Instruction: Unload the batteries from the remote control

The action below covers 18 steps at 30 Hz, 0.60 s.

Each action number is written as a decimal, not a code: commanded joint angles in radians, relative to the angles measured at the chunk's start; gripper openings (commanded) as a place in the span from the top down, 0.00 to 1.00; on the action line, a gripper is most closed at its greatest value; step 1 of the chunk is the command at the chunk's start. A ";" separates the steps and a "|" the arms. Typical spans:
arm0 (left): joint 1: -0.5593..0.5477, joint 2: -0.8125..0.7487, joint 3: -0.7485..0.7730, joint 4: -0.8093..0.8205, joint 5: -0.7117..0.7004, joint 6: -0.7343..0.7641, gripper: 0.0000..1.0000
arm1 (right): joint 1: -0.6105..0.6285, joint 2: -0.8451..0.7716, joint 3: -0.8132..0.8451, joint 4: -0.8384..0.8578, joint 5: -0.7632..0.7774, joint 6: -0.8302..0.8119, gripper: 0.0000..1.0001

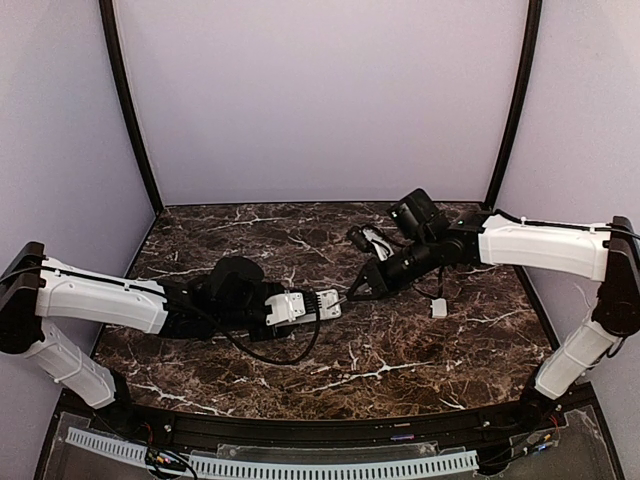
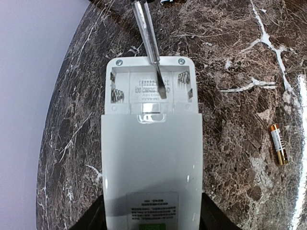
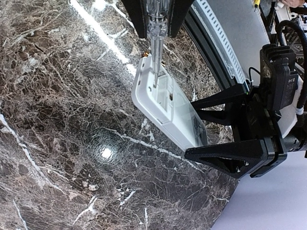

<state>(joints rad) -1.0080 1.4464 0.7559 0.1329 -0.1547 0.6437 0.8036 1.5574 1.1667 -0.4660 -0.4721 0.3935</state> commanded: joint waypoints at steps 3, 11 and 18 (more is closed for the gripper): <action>-0.003 -0.025 0.006 0.035 -0.007 -0.013 1.00 | -0.009 -0.049 0.019 -0.040 0.039 -0.004 1.00; -0.003 -0.049 0.005 0.019 -0.022 -0.033 1.00 | -0.009 -0.109 0.041 -0.063 0.058 0.002 1.00; -0.004 -0.066 0.032 -0.037 -0.057 -0.063 1.00 | -0.009 -0.166 0.044 -0.077 0.101 0.011 1.00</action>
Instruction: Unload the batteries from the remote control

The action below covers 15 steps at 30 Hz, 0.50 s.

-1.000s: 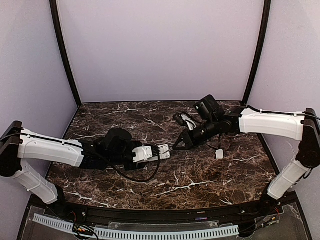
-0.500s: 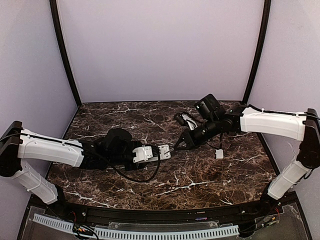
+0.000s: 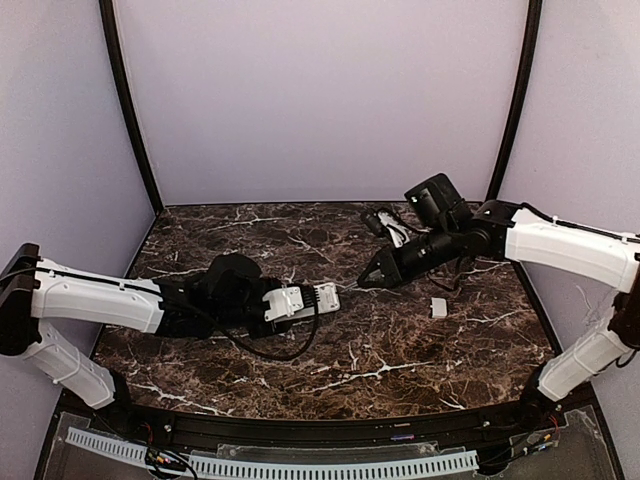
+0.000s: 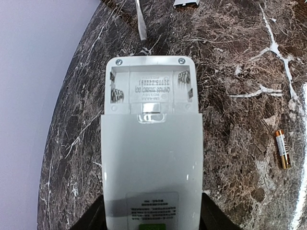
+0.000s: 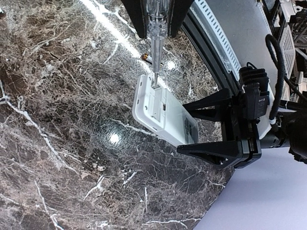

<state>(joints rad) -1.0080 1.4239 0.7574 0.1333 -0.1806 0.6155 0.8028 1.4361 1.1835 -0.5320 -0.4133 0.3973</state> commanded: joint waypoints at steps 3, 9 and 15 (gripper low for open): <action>-0.003 -0.046 0.072 -0.105 -0.073 -0.104 1.00 | -0.008 -0.071 0.018 -0.011 0.070 0.014 1.00; -0.003 -0.067 0.101 -0.226 -0.193 -0.347 1.00 | -0.008 -0.125 -0.021 0.000 0.144 0.024 1.00; -0.004 -0.046 0.126 -0.387 -0.302 -0.688 1.00 | -0.007 -0.169 -0.065 0.029 0.184 0.034 1.00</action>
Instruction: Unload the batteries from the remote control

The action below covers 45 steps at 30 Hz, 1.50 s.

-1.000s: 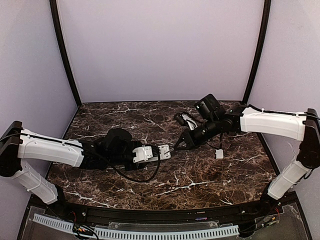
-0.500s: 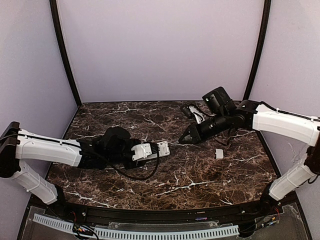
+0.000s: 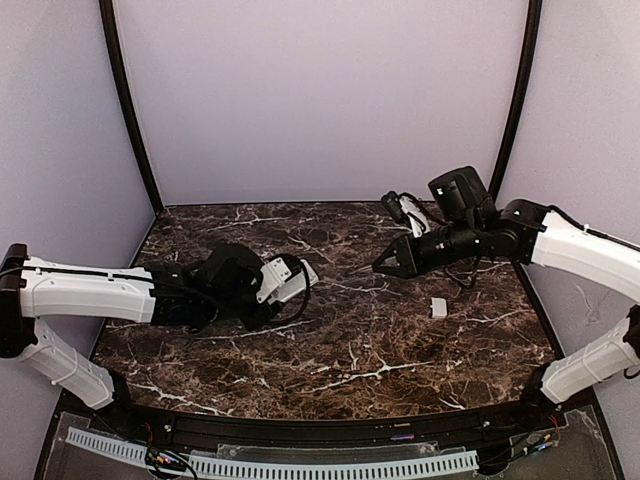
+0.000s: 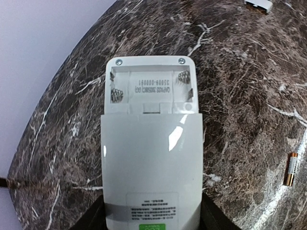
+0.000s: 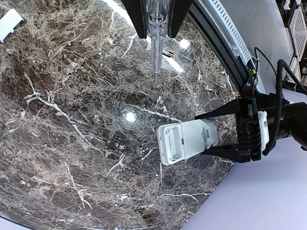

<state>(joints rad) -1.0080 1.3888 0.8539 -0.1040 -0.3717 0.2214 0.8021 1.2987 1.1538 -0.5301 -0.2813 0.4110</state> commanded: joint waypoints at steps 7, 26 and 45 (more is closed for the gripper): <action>-0.002 0.070 0.048 -0.315 -0.210 -0.667 1.00 | -0.007 -0.063 -0.079 0.055 0.056 0.031 1.00; 0.057 0.169 -0.057 -0.248 -0.044 -0.946 1.00 | -0.007 -0.204 -0.215 0.072 0.069 0.070 1.00; 0.058 0.254 -0.037 -0.249 0.021 -1.105 0.99 | -0.008 -0.240 -0.259 0.075 0.077 0.074 1.00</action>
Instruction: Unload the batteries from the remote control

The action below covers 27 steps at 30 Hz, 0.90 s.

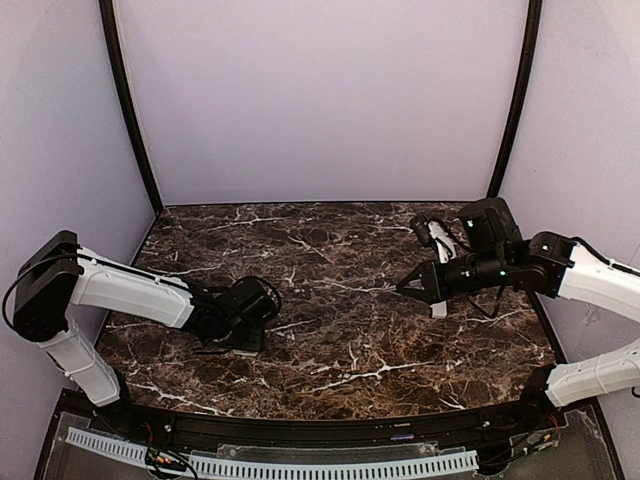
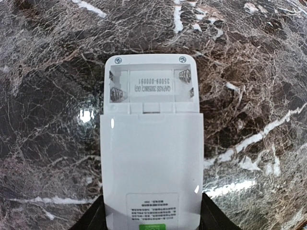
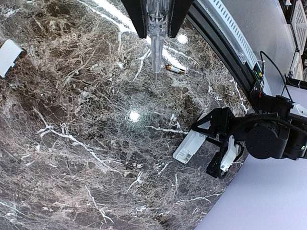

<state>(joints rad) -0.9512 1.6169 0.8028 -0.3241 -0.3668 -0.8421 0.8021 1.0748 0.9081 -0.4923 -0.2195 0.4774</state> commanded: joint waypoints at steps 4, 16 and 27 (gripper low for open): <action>0.001 0.038 0.013 -0.024 0.025 -0.040 0.92 | -0.007 -0.015 -0.014 0.037 0.018 0.006 1.00; 0.000 0.037 0.005 0.000 0.058 -0.023 0.50 | -0.008 -0.015 -0.012 0.037 0.020 0.004 1.00; 0.000 -0.030 -0.014 -0.005 0.044 0.024 0.09 | -0.009 -0.021 -0.016 0.037 0.026 0.005 1.00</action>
<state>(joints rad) -0.9516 1.6241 0.8120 -0.3065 -0.3454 -0.8379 0.8021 1.0695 0.9005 -0.4911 -0.2077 0.4774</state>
